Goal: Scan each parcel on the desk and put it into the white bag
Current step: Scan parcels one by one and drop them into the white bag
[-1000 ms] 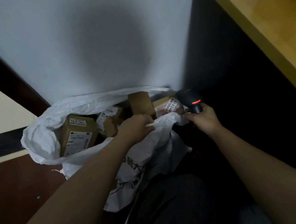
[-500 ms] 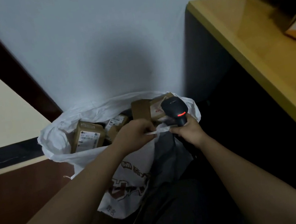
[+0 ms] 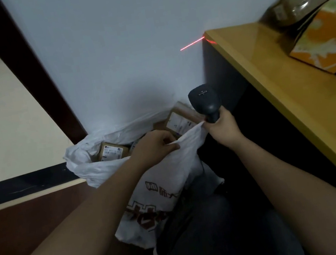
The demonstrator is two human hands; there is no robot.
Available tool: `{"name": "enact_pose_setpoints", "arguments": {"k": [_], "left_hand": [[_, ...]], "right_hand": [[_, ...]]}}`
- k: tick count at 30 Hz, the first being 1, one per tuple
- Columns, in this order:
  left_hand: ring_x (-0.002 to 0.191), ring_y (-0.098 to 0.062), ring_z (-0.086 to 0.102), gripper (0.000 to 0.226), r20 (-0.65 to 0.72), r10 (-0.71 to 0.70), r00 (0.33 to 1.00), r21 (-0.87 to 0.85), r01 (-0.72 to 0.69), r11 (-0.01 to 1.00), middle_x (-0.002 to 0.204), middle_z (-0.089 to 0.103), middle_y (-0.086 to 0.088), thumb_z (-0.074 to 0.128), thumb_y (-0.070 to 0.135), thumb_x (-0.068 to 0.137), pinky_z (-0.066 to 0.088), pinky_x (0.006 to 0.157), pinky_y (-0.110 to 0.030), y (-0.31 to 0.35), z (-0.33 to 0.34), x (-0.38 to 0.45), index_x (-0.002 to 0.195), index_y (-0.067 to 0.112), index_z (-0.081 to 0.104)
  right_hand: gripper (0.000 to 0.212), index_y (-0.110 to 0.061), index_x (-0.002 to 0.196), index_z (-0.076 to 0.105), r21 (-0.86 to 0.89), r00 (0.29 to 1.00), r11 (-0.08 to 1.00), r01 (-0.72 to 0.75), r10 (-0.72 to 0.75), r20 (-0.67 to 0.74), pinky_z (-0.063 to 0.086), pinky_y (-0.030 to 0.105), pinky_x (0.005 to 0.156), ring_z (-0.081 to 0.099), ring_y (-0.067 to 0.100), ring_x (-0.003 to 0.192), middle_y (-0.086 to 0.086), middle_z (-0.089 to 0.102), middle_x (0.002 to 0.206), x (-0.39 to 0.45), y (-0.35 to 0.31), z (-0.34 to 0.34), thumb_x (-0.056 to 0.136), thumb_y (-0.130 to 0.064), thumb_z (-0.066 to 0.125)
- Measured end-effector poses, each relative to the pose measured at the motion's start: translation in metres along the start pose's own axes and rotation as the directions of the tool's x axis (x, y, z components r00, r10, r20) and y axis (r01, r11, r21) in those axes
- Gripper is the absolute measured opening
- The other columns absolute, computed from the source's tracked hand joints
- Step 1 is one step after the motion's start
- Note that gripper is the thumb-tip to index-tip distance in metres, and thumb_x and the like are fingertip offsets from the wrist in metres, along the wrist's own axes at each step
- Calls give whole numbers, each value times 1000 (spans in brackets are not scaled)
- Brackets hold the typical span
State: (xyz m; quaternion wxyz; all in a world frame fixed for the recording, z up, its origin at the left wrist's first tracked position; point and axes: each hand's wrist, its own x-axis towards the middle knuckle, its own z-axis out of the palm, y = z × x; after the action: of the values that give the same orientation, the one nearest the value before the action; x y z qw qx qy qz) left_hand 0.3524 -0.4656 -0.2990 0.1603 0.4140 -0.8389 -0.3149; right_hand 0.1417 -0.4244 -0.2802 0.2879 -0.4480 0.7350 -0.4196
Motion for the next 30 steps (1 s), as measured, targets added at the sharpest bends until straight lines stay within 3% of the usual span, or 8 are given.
{"name": "enact_pose_setpoints", "arguments": {"k": [4, 8, 11, 15, 16, 17, 23, 30], "left_hand": [[75, -11, 60, 19, 3, 61, 998, -10, -61, 998, 82, 67, 5, 70, 35, 86, 47, 66, -29, 19, -2, 4, 84, 17, 71], [74, -10, 58, 15, 129, 58, 990, -18, -56, 998, 76, 63, 8, 73, 33, 83, 45, 65, -26, 21, 6, 6, 77, 21, 66], [77, -14, 59, 24, 252, 4, 968, -64, 12, 998, 81, 65, -2, 74, 31, 83, 43, 66, -24, 16, 19, 9, 80, 8, 67], [73, -17, 52, 51, 564, -84, 822, -154, 205, 967, 78, 52, -8, 63, 47, 90, 38, 69, -29, 9, 34, 12, 61, 13, 37], [87, -17, 57, 45, 590, -133, 797, -149, 269, 952, 93, 60, -7, 54, 55, 91, 41, 79, -32, 7, 36, 17, 65, 19, 63], [98, -18, 58, 51, 575, -186, 797, -151, 327, 933, 106, 63, -8, 45, 60, 93, 41, 86, -32, 4, 35, 24, 103, 15, 68], [93, -29, 59, 51, 119, -276, 954, -17, 280, 960, 98, 63, -18, 40, 41, 86, 42, 76, -34, -40, 45, 98, 97, -3, 64], [128, -36, 42, 46, -11, -191, 982, 219, 189, 957, 142, 44, -18, 49, 23, 94, 38, 101, -45, -94, 91, 168, 136, 4, 51]], "right_hand": [[28, -16, 93, 54, -54, 998, 998, 18, -21, -61, 42, 24, 66, 58, 14, 81, -9, 58, 79, -11, -8, -26, 79, 4, 68], [36, -25, 80, 52, -110, 1000, 994, 3, -1, 19, 44, 25, 65, 57, 12, 75, -5, 60, 79, -22, 0, -43, 77, 6, 70], [38, -26, 76, 52, -153, 998, 988, -36, 42, 38, 44, 27, 71, 57, 13, 76, 1, 63, 82, -26, 20, -40, 73, 6, 73], [35, -25, 77, 54, -140, 995, 986, -94, 99, 30, 47, 31, 74, 60, 17, 78, 6, 66, 84, -25, 47, -28, 73, 4, 74], [33, -24, 78, 55, -140, 994, 985, -105, 110, 28, 48, 31, 75, 61, 18, 79, 7, 67, 85, -23, 53, -25, 74, 3, 73], [30, -22, 81, 57, -142, 993, 984, -112, 117, 27, 48, 31, 74, 62, 20, 80, 9, 67, 86, -21, 60, -23, 74, 3, 72], [29, -18, 90, 56, -187, 996, 978, -88, 87, -15, 36, 19, 61, 58, 16, 81, 4, 63, 84, 2, 89, -12, 76, 2, 70], [22, -18, 84, 58, -144, 982, 972, -184, 175, -70, 43, 24, 66, 56, 14, 74, 6, 62, 77, 29, 125, -1, 76, -2, 71]]}}
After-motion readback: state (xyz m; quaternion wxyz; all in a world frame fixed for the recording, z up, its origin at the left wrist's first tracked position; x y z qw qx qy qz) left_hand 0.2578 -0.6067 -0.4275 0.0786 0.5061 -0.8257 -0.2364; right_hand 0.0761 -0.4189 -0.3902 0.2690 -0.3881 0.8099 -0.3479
